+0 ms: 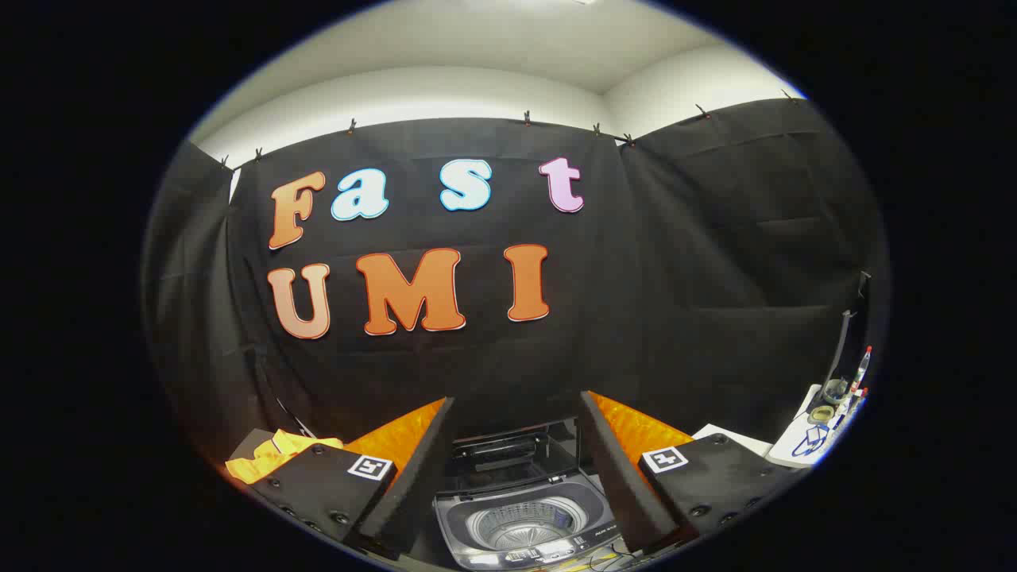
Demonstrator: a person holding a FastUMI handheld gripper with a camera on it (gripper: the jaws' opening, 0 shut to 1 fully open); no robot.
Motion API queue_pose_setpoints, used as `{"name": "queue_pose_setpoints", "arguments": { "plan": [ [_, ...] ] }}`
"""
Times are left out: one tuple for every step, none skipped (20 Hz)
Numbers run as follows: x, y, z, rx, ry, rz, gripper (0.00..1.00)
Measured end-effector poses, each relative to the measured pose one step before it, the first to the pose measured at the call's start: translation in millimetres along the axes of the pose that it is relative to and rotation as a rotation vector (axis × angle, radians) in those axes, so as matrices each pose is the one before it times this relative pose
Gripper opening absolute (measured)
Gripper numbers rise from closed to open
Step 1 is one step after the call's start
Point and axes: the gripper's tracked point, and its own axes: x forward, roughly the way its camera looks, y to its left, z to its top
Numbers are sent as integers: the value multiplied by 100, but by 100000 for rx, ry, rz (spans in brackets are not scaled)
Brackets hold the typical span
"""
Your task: Put the clothes into the washing machine and then close the washing machine lid.
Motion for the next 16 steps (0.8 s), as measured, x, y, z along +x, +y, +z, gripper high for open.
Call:
{"name": "queue_pose_setpoints", "arguments": {
  "plan": [
    [3, 88, 95, -7, -13, -58, 98],
    [-108, -72, 57, 41, -71, -48, 98],
    [11, -24, -7, 0, -34, -85, 98],
    [-13, -45, -18, -1, 21, -32, 98],
    [112, 24, 72, 1, 99, 99, 98],
    [-26, 110, 74, 6, 34, 157, 98],
    [-50, 16, 11, -33, -40, 53, 98],
    [-113, -48, 105, -103, -89, 53, 98],
    [-174, 19, -51, -104, -106, -67, 98],
    [-91, -40, 59, -109, -92, -137, 98],
    [-23, -38, 3, -105, 31, -84, 98],
    [69, 9, 2, -51, 21, -62, 98],
    [17, -30, 23, 34, -97, -99, 98],
    [-169, -19, 181, -15, -80, -80, 98],
    [7, -63, -53, -80, 30, -98, 98],
    [-141, -78, -117, -61, 64, -79, 98]
  ]
}}
